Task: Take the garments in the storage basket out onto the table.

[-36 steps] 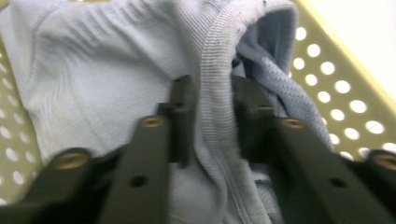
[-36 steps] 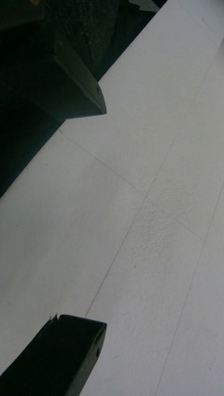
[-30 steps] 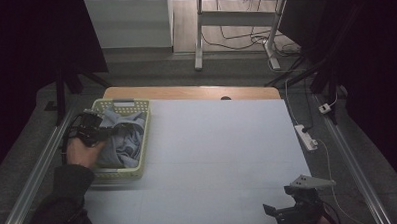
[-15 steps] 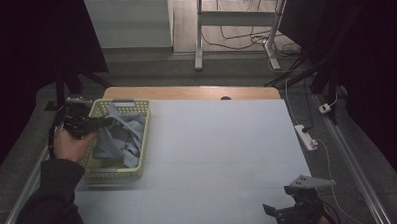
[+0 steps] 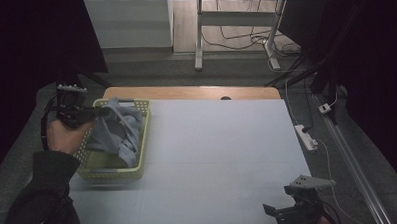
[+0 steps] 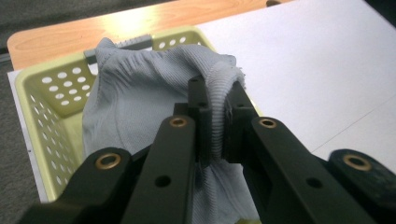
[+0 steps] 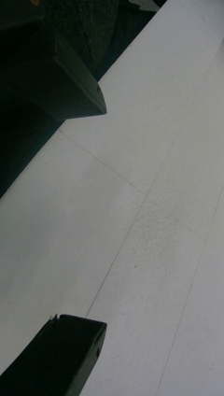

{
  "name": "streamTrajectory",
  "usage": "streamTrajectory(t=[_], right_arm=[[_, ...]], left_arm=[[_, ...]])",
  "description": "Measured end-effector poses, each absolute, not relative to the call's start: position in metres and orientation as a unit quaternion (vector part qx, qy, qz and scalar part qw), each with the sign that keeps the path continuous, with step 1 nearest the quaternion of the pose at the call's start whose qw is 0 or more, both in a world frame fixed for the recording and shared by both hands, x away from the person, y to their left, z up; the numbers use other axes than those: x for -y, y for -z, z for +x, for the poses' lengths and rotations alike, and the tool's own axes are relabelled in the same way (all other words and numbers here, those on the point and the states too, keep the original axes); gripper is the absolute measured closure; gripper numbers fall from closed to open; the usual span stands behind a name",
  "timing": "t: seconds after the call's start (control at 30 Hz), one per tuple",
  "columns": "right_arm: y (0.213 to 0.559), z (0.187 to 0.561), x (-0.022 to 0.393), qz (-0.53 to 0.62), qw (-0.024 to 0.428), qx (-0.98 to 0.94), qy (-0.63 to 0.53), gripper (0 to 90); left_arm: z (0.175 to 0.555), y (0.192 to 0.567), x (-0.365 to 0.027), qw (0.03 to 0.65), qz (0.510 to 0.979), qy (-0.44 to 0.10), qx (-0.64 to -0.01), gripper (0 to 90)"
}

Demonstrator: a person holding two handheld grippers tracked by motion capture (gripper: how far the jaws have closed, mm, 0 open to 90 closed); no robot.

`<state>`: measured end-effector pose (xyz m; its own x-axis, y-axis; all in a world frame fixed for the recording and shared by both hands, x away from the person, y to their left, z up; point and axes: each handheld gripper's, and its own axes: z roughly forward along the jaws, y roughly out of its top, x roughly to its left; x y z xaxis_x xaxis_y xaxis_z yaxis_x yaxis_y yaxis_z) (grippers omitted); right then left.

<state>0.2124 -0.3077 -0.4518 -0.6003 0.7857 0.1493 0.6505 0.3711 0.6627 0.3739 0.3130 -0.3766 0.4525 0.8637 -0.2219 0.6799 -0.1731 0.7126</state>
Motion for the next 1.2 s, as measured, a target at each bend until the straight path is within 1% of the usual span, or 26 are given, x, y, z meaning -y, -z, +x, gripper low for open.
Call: streamTrajectory(t=[0.43, 1.2], right_arm=[[0.452, 0.213, 0.308, 0.437, 0.096, -0.822, -0.351, 0.0], [0.452, 0.213, 0.307, 0.438, 0.097, -0.823, -0.348, 0.0]], left_arm=[[0.372, 0.351, -0.312, 0.399, 0.758, -0.128, -0.499, 84.1], [0.366, 0.31, -0.307, 0.442, 0.75, -0.138, -0.472, 84.2]])
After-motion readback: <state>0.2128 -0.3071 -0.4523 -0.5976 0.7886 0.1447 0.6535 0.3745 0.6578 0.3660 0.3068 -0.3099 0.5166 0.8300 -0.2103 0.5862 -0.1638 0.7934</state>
